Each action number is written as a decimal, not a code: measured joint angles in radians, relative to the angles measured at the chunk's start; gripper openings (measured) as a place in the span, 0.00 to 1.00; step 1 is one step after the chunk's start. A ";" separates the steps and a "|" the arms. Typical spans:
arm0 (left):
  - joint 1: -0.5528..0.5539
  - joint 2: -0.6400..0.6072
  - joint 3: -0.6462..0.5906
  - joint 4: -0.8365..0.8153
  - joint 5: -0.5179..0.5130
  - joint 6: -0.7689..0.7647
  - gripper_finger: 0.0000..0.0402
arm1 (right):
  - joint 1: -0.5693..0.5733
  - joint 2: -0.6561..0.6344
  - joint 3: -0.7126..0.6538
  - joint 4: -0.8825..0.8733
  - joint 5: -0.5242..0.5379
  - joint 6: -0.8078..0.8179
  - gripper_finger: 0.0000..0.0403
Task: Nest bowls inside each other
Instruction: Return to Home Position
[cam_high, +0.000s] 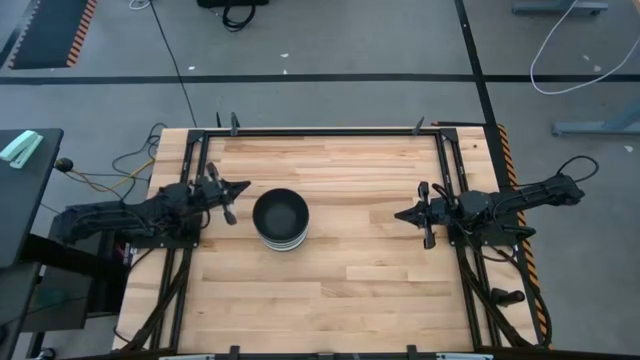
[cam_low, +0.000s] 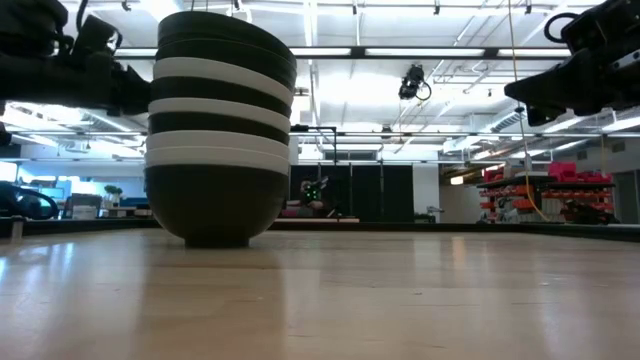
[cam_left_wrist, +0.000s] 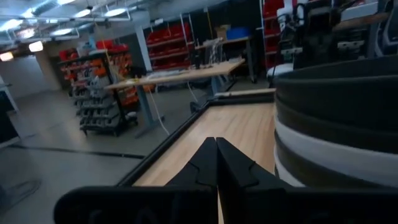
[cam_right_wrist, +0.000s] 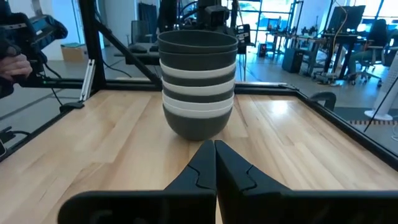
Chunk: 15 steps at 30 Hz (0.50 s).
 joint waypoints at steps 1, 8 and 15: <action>0.000 -0.007 0.000 0.001 0.004 0.011 0.01 | 0.000 0.000 0.000 0.000 0.000 -0.001 0.00; 0.014 -0.067 -0.003 -0.051 0.005 0.009 0.00 | 0.000 0.000 0.000 0.000 0.000 0.002 0.00; 0.038 -0.127 -0.004 -0.080 0.005 0.029 0.00 | 0.002 0.000 0.000 0.006 0.000 0.003 0.00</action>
